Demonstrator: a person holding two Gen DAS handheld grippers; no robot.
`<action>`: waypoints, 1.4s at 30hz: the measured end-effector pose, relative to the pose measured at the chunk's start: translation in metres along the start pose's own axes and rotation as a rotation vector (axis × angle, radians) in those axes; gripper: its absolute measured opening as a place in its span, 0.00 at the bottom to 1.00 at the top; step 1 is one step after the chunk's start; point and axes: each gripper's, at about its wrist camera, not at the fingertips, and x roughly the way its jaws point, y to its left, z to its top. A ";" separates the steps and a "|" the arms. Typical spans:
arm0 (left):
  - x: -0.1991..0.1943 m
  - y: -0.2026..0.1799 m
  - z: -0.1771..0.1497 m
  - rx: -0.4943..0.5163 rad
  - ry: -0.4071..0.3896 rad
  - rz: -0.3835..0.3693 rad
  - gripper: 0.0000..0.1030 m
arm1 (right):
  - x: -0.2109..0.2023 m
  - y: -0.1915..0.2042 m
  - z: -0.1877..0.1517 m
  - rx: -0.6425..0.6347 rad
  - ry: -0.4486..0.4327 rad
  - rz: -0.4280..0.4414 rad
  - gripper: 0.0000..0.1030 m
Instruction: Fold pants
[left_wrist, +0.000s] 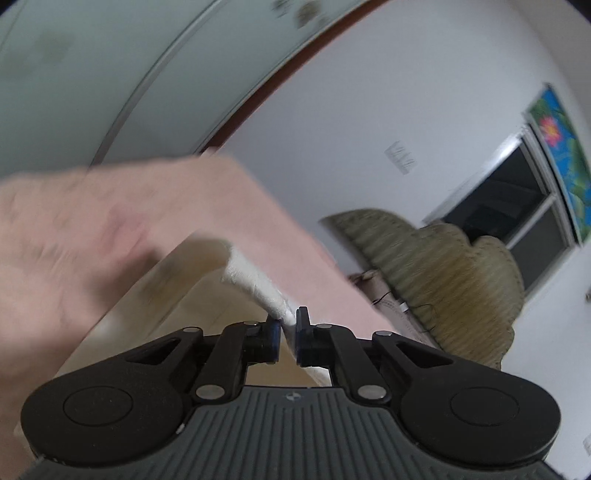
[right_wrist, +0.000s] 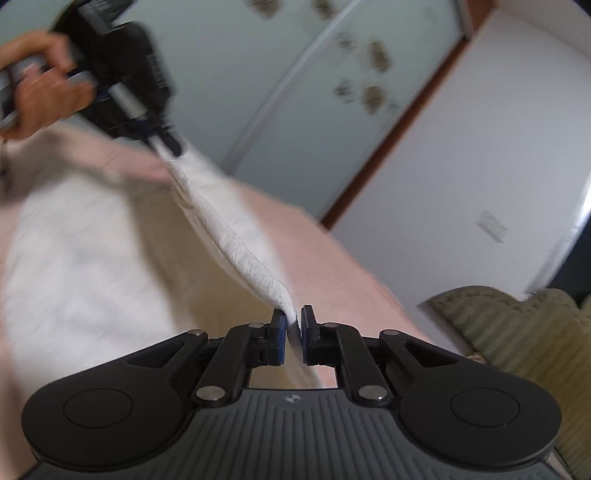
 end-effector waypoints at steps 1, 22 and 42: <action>-0.005 -0.009 0.001 0.038 -0.023 0.001 0.06 | 0.000 -0.005 0.004 0.011 -0.013 -0.016 0.08; -0.054 0.031 -0.061 0.237 0.192 0.288 0.06 | -0.065 0.081 -0.034 -0.087 0.100 0.362 0.07; -0.073 -0.024 -0.078 0.454 -0.080 0.630 0.44 | -0.092 0.032 -0.043 0.219 0.124 0.464 0.42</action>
